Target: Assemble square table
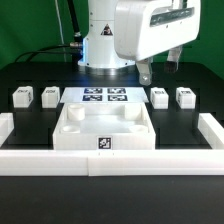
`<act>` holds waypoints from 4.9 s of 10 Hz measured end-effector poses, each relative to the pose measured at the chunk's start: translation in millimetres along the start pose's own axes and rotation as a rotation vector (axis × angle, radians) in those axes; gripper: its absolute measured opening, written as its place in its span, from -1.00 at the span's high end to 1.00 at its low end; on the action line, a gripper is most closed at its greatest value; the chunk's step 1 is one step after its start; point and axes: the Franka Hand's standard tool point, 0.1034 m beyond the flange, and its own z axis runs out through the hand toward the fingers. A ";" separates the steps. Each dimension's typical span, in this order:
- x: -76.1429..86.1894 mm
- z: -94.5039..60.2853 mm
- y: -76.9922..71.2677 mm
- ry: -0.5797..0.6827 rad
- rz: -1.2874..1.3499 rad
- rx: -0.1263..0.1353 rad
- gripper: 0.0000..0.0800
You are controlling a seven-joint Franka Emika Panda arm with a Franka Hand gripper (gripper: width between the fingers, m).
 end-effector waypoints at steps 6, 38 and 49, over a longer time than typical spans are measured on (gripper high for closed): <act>-0.1 0.4 -0.1 0.000 0.000 0.001 -0.62; -42.8 99.3 -64.5 0.110 -0.638 -0.045 0.86; -28.2 100.7 -66.8 0.090 -0.630 -0.016 -0.53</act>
Offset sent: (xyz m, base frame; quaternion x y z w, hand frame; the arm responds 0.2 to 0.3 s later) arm 0.0000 0.0000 0.0000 0.0000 0.0000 0.0000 1.0000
